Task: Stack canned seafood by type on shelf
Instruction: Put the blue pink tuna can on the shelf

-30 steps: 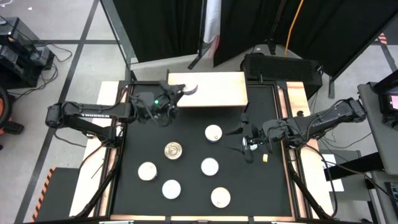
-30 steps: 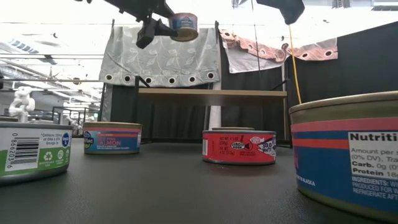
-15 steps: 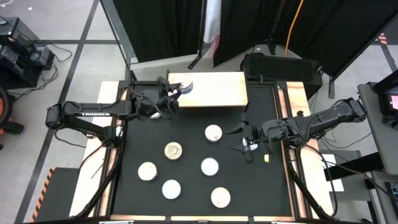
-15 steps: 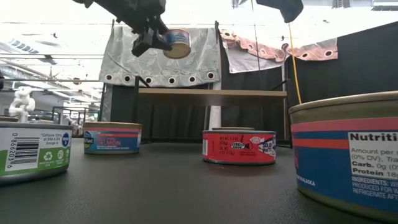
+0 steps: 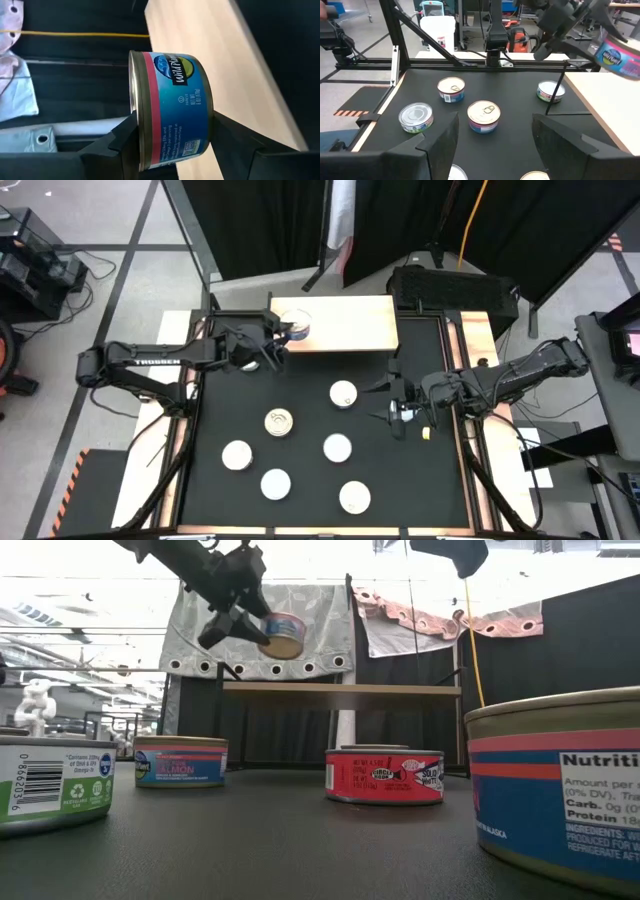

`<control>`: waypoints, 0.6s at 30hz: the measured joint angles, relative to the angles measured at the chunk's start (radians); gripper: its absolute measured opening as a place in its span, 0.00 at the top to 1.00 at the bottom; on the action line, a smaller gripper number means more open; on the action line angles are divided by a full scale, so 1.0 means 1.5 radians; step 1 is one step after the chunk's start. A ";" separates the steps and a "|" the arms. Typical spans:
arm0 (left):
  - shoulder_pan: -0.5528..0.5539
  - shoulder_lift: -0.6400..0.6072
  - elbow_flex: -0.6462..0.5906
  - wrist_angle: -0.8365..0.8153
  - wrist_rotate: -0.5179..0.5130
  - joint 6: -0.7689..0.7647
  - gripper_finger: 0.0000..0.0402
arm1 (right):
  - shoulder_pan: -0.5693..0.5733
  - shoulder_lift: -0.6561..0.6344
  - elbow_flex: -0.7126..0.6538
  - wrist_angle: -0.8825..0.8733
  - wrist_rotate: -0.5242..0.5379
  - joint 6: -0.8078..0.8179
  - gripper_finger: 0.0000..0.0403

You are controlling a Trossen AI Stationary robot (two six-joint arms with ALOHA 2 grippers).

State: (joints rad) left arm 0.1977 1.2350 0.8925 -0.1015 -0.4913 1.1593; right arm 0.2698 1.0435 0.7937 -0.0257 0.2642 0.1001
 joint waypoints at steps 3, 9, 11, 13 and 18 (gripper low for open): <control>-0.002 0.017 0.001 -0.006 0.006 0.026 0.51 | 0.000 0.000 0.000 0.000 0.000 -0.004 0.40; -0.001 0.039 0.001 -0.012 -0.036 0.037 0.51 | 0.000 0.000 0.000 -0.002 -0.002 -0.005 0.40; -0.002 0.045 0.001 -0.015 -0.040 0.039 0.51 | 0.000 0.000 0.000 -0.004 -0.002 -0.005 0.40; -0.001 0.046 0.000 -0.019 -0.053 0.038 0.51 | 0.000 0.000 0.000 -0.006 -0.003 -0.005 0.40; -0.001 0.046 0.000 -0.043 -0.084 0.034 0.51 | 0.000 0.000 0.000 -0.006 -0.003 -0.008 0.40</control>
State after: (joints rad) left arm 0.1966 1.3033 0.8928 -0.1659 -0.6179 1.2098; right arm 0.2699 1.0435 0.7937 -0.0353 0.2604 0.0883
